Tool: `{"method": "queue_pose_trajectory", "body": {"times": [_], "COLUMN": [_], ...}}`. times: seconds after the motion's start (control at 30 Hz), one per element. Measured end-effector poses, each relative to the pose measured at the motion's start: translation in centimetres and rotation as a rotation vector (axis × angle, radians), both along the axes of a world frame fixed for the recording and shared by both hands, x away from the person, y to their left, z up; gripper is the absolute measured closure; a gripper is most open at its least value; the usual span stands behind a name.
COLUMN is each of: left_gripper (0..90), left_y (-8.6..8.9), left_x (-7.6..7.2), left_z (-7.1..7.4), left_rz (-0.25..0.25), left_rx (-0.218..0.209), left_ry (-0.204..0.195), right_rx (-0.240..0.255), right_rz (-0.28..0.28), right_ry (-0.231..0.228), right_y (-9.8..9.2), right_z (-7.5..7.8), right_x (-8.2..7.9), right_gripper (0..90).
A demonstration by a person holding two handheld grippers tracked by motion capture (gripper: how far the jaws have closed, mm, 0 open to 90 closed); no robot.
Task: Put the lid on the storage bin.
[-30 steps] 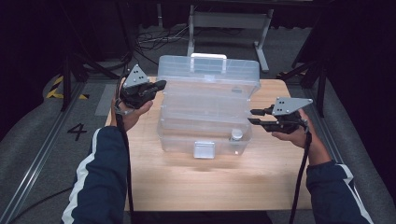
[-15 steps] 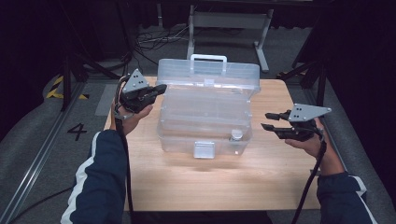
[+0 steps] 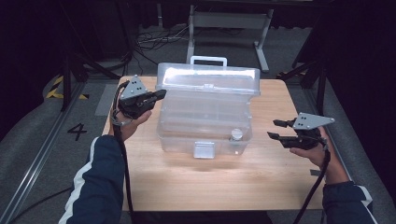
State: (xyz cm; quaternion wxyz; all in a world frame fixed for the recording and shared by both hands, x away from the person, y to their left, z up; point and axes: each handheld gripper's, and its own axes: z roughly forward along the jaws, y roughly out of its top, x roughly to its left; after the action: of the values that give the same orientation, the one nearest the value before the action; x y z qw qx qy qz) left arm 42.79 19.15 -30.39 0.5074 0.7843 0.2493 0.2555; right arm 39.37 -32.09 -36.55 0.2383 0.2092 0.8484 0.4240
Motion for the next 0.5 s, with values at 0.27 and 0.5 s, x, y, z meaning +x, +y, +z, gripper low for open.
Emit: {"method": "queue_pose_trajectory", "body": {"times": [0.27, 0.5], "left_gripper": [90.0, 90.0], "left_y": [0.1, -0.2], "left_x": [-1.2, -1.9], "left_z": [-0.2, -0.6], "left_rz": [-0.034, -0.05], "left_rx": [-0.004, 0.026], "left_ry": [-0.01, 0.01], "right_rx": [-0.018, -0.025], "right_rz": [-0.057, -0.068], "right_ry": [0.016, 0.028], "right_y": [0.0, 0.1], "right_z": [-1.6, -2.3], "right_x": [-0.3, -0.4], "right_gripper": [36.7, 36.5]}}
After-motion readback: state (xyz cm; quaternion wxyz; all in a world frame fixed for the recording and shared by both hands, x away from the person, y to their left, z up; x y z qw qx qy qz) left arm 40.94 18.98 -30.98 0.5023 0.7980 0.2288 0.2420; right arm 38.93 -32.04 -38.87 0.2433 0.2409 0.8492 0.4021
